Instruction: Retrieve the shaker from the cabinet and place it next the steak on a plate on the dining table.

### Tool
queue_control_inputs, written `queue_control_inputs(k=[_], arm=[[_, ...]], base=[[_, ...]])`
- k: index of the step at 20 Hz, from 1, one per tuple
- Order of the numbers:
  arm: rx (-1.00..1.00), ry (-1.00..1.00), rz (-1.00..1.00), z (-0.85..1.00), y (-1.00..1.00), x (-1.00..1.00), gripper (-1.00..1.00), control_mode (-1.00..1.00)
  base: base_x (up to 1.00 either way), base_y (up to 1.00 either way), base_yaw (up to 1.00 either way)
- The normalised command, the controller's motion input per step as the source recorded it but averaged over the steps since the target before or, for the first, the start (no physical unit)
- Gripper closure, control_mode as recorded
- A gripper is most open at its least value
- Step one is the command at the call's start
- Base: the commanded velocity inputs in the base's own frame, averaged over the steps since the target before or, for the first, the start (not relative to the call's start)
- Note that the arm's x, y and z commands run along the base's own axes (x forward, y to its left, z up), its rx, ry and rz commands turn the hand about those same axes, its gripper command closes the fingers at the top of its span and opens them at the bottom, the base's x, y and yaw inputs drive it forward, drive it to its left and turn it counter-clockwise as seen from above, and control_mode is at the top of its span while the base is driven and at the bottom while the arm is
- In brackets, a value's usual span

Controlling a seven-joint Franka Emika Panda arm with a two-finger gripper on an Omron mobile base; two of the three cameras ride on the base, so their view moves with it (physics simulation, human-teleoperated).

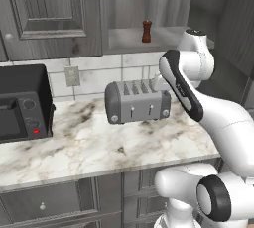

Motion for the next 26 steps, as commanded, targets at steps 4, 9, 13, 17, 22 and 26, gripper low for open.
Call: queue_control_inputs(k=[4,9,13,17,22,26], arm=[[0.0,-0.12,0.0,0.01,0.0,-0.07,-1.0,-1.0],[0.0,-0.3,0.0,0.17,0.01,-0.19,-1.0,-1.0],[0.0,-0.37,0.04,0.38,0.0,-0.16,-1.0,-1.0],[0.0,-0.3,0.03,0.43,0.0,-0.01,-1.0,-1.0],[0.0,-0.22,0.01,0.55,0.0,0.0,-1.0,-1.0],[0.0,-0.18,0.0,0.57,0.0,0.0,-1.0,-1.0]], base=[[0.0,0.0,0.0],[0.0,0.0,0.0],[0.0,0.0,0.0],[0.0,0.0,0.0],[0.0,0.0,0.0],[0.0,0.0,0.0]])
